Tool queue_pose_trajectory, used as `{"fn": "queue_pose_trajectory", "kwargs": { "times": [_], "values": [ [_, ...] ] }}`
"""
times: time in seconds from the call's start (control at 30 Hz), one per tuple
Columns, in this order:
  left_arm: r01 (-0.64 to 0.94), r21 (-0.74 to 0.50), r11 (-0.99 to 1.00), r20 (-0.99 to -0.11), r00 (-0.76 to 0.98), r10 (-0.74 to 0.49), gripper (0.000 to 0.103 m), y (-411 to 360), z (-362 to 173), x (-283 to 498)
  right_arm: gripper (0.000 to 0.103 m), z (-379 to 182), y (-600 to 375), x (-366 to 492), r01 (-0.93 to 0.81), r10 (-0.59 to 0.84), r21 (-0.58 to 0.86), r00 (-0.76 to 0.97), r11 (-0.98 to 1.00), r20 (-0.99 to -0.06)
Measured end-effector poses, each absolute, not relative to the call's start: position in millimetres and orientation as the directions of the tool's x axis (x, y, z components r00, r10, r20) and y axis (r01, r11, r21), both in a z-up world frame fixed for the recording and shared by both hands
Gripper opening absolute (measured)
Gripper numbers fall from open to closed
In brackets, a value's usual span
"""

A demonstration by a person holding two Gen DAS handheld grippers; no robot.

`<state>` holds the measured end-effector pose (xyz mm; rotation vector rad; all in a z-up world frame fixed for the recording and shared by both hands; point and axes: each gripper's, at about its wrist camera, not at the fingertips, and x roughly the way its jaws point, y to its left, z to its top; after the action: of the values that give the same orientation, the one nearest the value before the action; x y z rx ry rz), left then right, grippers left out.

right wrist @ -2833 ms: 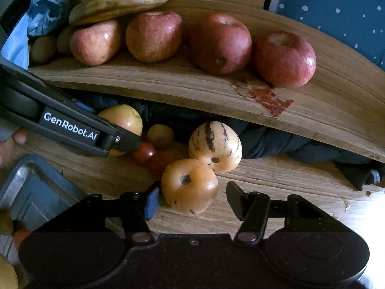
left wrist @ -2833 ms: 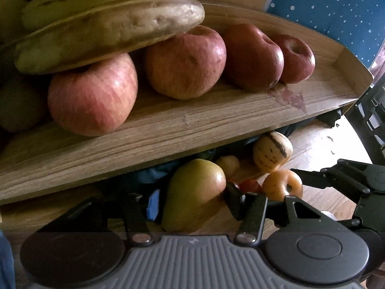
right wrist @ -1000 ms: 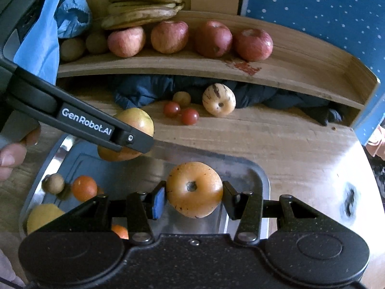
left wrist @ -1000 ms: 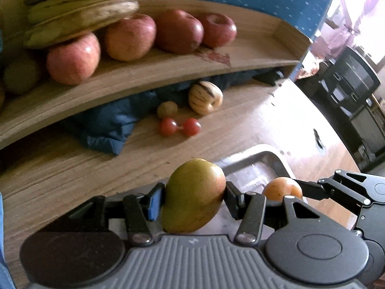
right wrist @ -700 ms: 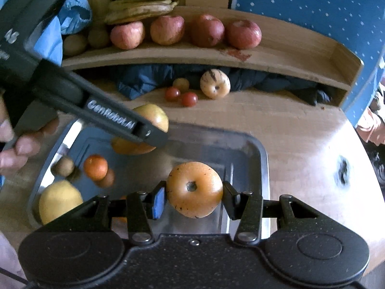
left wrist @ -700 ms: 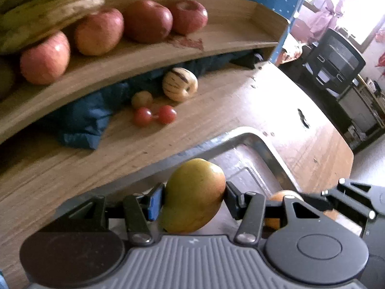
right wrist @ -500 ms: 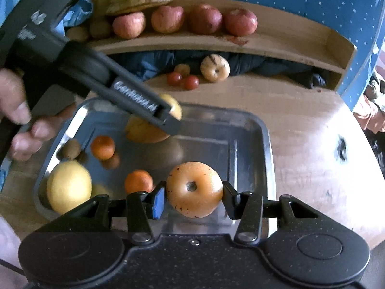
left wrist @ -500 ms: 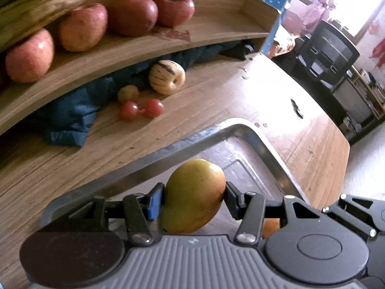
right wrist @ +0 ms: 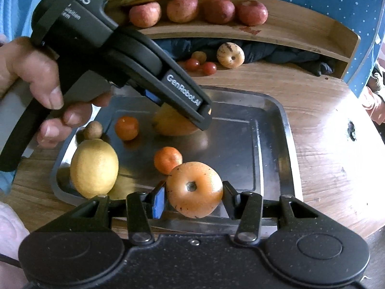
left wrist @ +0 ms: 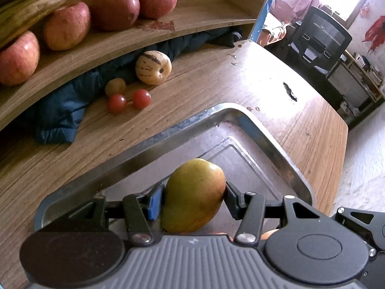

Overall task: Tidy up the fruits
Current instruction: 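Carry the orange round fruit in the right gripper while the left carries the mango over the tray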

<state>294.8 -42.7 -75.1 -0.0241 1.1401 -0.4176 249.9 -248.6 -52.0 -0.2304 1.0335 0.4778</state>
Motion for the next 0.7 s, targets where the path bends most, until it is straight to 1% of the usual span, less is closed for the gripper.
{"fn": "queue_pose_trajectory", "kwargs": {
  "times": [0.7],
  "values": [
    [0.296,-0.211,0.932,-0.876,0.366,-0.314,0.057,-42.2,-75.1,286.8,0.05,-55.0,-238.6,242.6,-0.529,0.312,0.068,0.387,0.846,-0.868]
  ]
}}
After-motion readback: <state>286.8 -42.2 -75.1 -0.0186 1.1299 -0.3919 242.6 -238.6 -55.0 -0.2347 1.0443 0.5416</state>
